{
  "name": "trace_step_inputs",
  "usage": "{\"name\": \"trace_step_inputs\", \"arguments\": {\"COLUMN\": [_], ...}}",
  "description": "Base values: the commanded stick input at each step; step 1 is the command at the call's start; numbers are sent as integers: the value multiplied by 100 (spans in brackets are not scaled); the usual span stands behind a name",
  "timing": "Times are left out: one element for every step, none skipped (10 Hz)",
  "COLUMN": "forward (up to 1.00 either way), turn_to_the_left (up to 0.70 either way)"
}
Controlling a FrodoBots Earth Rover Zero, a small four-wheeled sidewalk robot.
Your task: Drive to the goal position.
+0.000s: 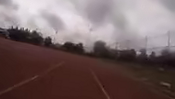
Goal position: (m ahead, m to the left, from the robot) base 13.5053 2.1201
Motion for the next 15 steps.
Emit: {"name": "trace_step_inputs", "arguments": {"forward": [100,100,100,100,100,100,100,100,100,100,100,100,100,100,100], "turn_to_the_left": [0,0,0,0,0,0,0,0,0,0,0,0,0,-2,-7]}}
